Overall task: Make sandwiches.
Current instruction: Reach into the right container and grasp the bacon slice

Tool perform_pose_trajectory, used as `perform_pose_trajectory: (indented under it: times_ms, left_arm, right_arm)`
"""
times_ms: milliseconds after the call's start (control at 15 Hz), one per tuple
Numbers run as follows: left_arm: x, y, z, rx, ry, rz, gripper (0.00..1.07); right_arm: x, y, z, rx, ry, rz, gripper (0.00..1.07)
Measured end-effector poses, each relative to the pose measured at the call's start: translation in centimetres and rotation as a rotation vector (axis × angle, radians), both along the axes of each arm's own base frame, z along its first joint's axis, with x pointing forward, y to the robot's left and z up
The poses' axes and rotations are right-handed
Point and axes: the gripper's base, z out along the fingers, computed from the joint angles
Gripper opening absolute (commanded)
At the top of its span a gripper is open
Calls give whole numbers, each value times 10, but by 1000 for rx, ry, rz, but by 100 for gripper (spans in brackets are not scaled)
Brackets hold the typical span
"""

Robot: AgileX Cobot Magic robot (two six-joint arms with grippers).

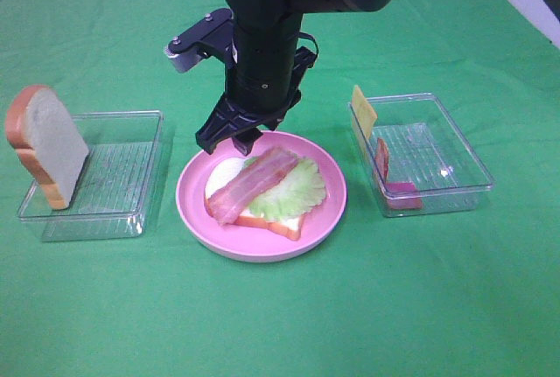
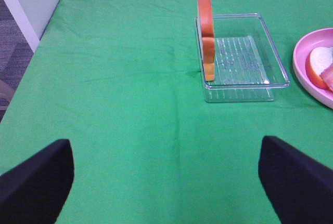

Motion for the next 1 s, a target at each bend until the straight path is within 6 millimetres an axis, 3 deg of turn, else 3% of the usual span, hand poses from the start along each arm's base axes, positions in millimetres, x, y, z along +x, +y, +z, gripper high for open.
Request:
perform_pose_trajectory:
  times_ms: [67,333,800,1000]
  left_arm:
    - [0,0,0,0,0,0,89]
    - [0,0,0,0,0,0,89]
    - [0,0,0,0,0,0,89]
    - [0,0,0,0,0,0,89]
  right_arm:
    - [1,-1,0,-13,-15,-1,97]
    - [5,-11,3,-105,-65,-66,98]
    - [-17,-40,94,-105,-145,-138,98]
    - [-21,-63,113,-107,-97,-217,98]
